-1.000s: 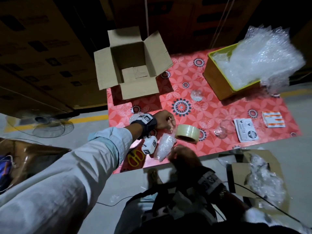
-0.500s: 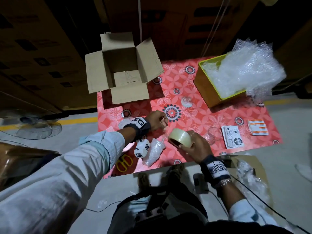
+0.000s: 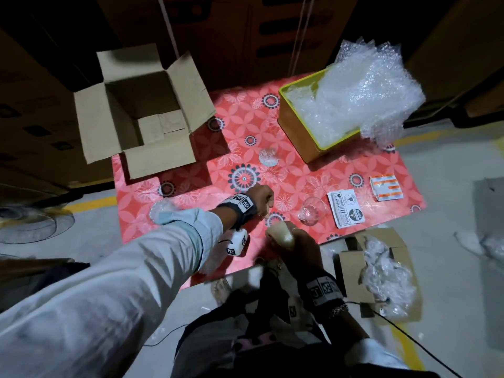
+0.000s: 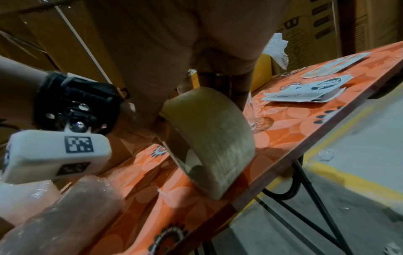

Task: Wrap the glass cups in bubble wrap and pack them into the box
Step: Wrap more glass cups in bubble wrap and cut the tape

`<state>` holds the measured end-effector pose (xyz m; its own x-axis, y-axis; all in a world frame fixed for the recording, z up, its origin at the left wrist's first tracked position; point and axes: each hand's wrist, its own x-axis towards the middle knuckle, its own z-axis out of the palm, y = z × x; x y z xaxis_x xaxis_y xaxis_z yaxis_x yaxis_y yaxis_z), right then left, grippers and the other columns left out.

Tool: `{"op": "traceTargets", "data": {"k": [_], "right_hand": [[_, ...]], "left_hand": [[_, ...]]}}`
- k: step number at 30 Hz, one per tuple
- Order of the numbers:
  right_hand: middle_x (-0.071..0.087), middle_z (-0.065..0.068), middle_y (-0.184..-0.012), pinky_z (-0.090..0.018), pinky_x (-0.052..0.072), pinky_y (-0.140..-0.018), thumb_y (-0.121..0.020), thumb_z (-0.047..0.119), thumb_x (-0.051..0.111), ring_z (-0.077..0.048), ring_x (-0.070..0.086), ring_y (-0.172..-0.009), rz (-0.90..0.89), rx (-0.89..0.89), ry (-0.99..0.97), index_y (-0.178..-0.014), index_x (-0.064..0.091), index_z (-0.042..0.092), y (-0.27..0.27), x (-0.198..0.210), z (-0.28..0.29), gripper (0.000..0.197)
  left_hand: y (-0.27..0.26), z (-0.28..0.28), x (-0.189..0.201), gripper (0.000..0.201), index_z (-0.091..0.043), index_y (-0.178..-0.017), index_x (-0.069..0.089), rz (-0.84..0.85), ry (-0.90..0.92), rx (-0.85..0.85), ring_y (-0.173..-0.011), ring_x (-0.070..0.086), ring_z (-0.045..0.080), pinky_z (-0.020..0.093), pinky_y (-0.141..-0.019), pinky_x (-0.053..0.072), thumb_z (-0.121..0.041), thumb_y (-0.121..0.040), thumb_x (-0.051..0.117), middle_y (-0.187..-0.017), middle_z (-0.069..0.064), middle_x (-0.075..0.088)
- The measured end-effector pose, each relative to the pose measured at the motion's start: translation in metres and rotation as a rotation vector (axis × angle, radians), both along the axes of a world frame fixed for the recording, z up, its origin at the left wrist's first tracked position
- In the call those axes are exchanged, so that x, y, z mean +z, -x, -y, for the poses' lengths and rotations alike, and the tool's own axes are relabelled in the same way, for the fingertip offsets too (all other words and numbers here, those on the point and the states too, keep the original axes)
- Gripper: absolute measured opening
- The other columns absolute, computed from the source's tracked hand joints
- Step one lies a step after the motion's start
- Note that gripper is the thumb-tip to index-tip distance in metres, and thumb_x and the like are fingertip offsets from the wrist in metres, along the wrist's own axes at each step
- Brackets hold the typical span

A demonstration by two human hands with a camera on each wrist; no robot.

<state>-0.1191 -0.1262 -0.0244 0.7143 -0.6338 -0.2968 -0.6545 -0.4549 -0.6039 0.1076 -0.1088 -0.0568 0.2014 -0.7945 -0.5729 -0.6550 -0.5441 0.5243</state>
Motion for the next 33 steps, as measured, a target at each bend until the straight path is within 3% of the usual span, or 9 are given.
{"op": "traceTargets", "data": {"k": [5, 9, 14, 19, 22, 24, 26, 29, 33], "right_hand": [[0.071, -0.004, -0.113, -0.037, 0.057, -0.081, -0.082, 0.058, 0.074, -0.026, 0.070, -0.101, -0.108, 0.063, -0.038, -0.138, 0.054, 0.025, -0.009, -0.014, 0.010, 0.068], [0.065, -0.010, -0.124, -0.039, 0.054, -0.089, -0.085, 0.052, 0.076, -0.031, 0.065, -0.112, -0.121, 0.057, -0.058, -0.147, 0.048, 0.017, -0.010, -0.012, 0.011, 0.076], [0.060, -0.011, -0.116, -0.038, 0.057, -0.080, -0.077, 0.069, 0.074, -0.029, 0.066, -0.102, -0.090, 0.107, -0.012, -0.140, 0.052, 0.015, -0.007, -0.010, 0.014, 0.085], [0.060, -0.021, -0.109, -0.042, 0.055, -0.069, -0.084, 0.071, 0.059, -0.036, 0.063, -0.085, 0.113, 0.232, 0.317, -0.123, 0.063, 0.003, -0.013, -0.006, 0.014, 0.079], [0.059, -0.019, -0.116, -0.043, 0.052, -0.081, -0.089, 0.053, 0.067, -0.033, 0.058, -0.099, 0.241, 0.291, 0.388, -0.116, 0.066, 0.004, -0.026, -0.001, 0.002, 0.057], [0.058, -0.012, -0.118, -0.031, 0.048, -0.086, -0.085, 0.037, 0.078, -0.023, 0.056, -0.102, 0.274, 0.349, 0.248, -0.114, 0.066, 0.006, -0.042, 0.009, -0.012, 0.043], [0.054, -0.002, -0.121, -0.014, 0.047, -0.085, -0.086, 0.028, 0.079, -0.016, 0.060, -0.102, 0.244, 0.388, 0.048, -0.119, 0.065, 0.011, -0.057, 0.015, -0.029, 0.040], [0.052, 0.003, -0.128, -0.032, 0.055, -0.091, -0.088, 0.037, 0.074, -0.016, 0.066, -0.104, 0.077, 0.429, -0.080, -0.132, 0.060, 0.020, -0.079, 0.015, -0.055, 0.050], [0.050, -0.008, -0.148, -0.030, 0.043, -0.106, -0.081, 0.041, 0.081, -0.025, 0.054, -0.131, -0.200, 0.471, -0.115, -0.151, 0.045, 0.010, -0.101, -0.002, -0.075, 0.085]], "left_hand": [[0.016, 0.013, 0.003, 0.015, -0.002, -0.081, 0.072, 0.256, -0.059, -0.033, -0.081, 0.068, 0.033, 0.041, -0.066, 0.054, 0.004, -0.068, 0.075, -0.088, 0.018, 0.071], [0.015, 0.014, 0.005, 0.032, -0.013, -0.102, 0.069, 0.579, -0.117, -0.065, -0.102, 0.063, 0.033, 0.038, -0.075, 0.049, -0.033, -0.080, 0.082, -0.109, 0.013, 0.065], [-0.002, -0.008, 0.019, 0.018, -0.013, -0.099, 0.073, 0.498, -0.040, 0.027, -0.093, 0.070, 0.036, 0.036, -0.073, 0.051, -0.025, -0.088, 0.065, -0.097, 0.012, 0.073], [-0.010, -0.077, 0.049, 0.016, -0.015, -0.094, 0.068, 0.360, 0.095, 0.203, -0.092, 0.066, 0.036, 0.040, -0.073, 0.052, -0.030, -0.091, 0.070, -0.097, 0.012, 0.072], [-0.007, -0.135, 0.061, 0.016, -0.018, -0.085, 0.067, 0.291, 0.115, 0.303, -0.085, 0.066, 0.030, 0.038, -0.072, 0.052, -0.027, -0.083, 0.080, -0.089, 0.006, 0.073], [-0.002, -0.171, 0.061, 0.017, -0.020, -0.081, 0.065, 0.265, 0.107, 0.395, -0.080, 0.067, 0.027, 0.037, -0.071, 0.054, -0.029, -0.084, 0.080, -0.084, 0.002, 0.072], [0.003, -0.200, 0.057, 0.018, -0.019, -0.083, 0.066, 0.249, 0.091, 0.468, -0.081, 0.067, 0.026, 0.038, -0.071, 0.055, -0.030, -0.084, 0.080, -0.086, 0.003, 0.071], [0.012, -0.230, 0.047, 0.022, -0.017, -0.093, 0.067, 0.197, 0.064, 0.565, -0.086, 0.067, 0.026, 0.034, -0.072, 0.052, -0.031, -0.083, 0.082, -0.095, 0.003, 0.072], [0.030, -0.252, 0.028, 0.033, -0.026, -0.100, 0.063, -0.004, 0.007, 0.693, -0.089, 0.069, 0.018, 0.031, -0.080, 0.052, -0.039, -0.078, 0.085, -0.096, -0.006, 0.075]]}}
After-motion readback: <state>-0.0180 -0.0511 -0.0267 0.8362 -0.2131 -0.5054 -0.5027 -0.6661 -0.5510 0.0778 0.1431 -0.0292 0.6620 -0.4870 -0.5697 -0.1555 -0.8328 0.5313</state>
